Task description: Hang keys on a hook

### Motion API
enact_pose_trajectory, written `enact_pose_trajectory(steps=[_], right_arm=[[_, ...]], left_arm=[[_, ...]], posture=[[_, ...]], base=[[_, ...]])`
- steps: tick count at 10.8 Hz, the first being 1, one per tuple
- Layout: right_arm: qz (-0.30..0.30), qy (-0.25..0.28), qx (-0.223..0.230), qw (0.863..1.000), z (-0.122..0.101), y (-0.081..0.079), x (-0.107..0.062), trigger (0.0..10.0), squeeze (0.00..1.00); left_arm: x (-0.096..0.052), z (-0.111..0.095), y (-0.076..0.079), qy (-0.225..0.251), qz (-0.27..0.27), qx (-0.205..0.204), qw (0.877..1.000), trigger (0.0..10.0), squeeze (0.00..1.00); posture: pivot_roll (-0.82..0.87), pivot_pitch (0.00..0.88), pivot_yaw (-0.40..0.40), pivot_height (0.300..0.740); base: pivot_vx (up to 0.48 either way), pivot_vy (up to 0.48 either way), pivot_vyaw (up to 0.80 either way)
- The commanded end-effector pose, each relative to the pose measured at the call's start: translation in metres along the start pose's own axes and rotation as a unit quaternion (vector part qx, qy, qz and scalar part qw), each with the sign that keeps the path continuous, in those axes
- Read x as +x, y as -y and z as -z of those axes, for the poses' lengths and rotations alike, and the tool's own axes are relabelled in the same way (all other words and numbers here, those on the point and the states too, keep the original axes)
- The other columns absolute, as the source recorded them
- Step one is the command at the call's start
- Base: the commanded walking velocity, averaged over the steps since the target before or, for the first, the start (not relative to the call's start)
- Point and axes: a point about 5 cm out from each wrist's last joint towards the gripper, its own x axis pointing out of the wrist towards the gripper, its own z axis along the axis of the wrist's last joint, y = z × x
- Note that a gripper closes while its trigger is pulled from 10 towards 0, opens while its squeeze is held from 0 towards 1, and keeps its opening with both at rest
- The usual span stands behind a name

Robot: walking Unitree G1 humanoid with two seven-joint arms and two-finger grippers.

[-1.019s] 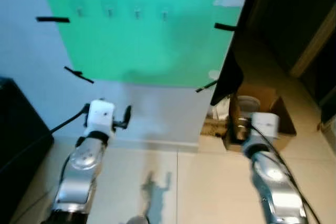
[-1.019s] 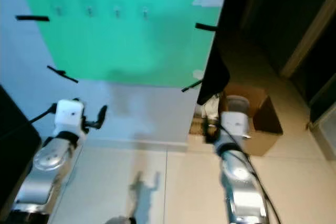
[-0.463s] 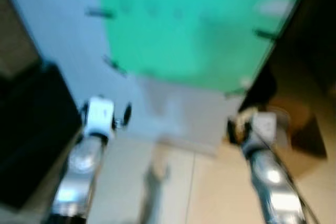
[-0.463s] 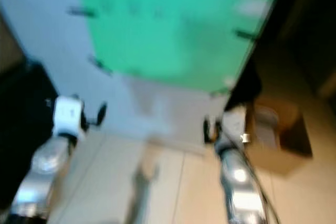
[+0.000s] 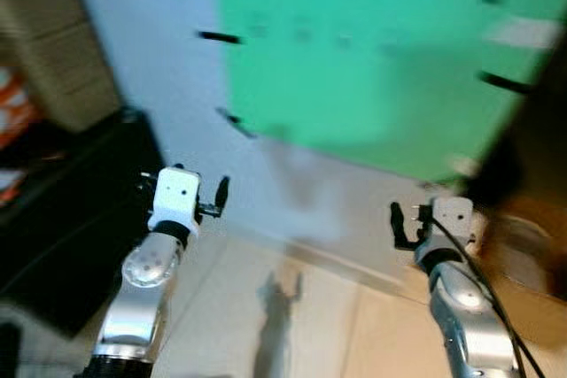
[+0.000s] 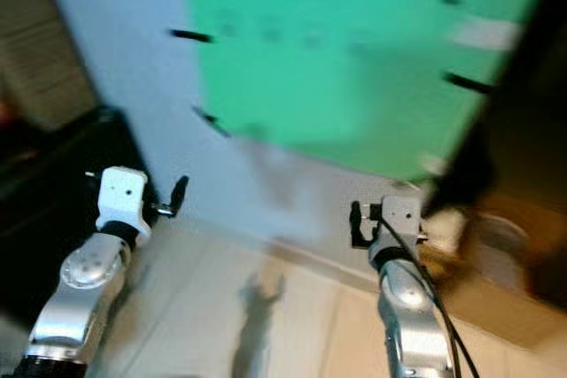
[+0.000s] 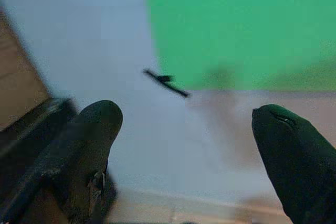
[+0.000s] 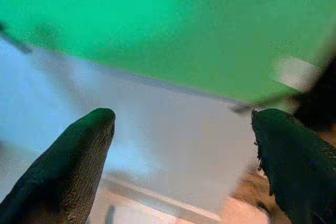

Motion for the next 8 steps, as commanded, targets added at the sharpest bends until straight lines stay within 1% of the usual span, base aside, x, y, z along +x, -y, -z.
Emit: enact_pose_trajectory(steps=[1,3,5,6,8], right_arm=[[-0.007,0.013,0.008,1.000,-0.0063,-0.0060,0.0016,10.0,1.00],[-0.004,0.013,0.008,1.000,-0.0062,-0.0062,0.0011,10.0,1.00],[-0.001,0.015,0.007,1.000,-0.0062,-0.0057,0.0002,10.0,1.00],[0.002,0.016,0.007,1.000,-0.0064,-0.0054,-0.0003,10.0,1.00],[0.008,0.017,-0.010,1.000,-0.0080,-0.0039,-0.0007,10.0,1.00]], left_arm=[[-0.0019,0.0022,-0.0077,-0.006,-0.010,0.003,1.000,10.0,0.66],[-0.0006,0.0015,-0.0078,-0.005,-0.009,0.004,1.000,10.0,0.67],[0.0009,-0.0001,-0.0075,-0.003,-0.010,0.004,1.000,10.0,0.67],[0.0008,-0.0001,-0.0074,-0.003,-0.009,0.004,1.000,10.0,0.67],[0.0005,0.0002,-0.0063,-0.003,-0.007,0.003,1.000,10.0,0.67]], posture=[[0.02,0.000,-0.017,0.740],[0.02,0.000,-0.017,0.740],[0.02,0.000,-0.017,0.740],[0.01,0.000,-0.010,0.740],[0.01,0.000,-0.007,0.740]], base=[[0.319,0.000,0.80],[0.321,0.000,0.80],[0.322,0.000,0.66],[0.334,0.000,0.00],[0.336,0.000,0.00]])
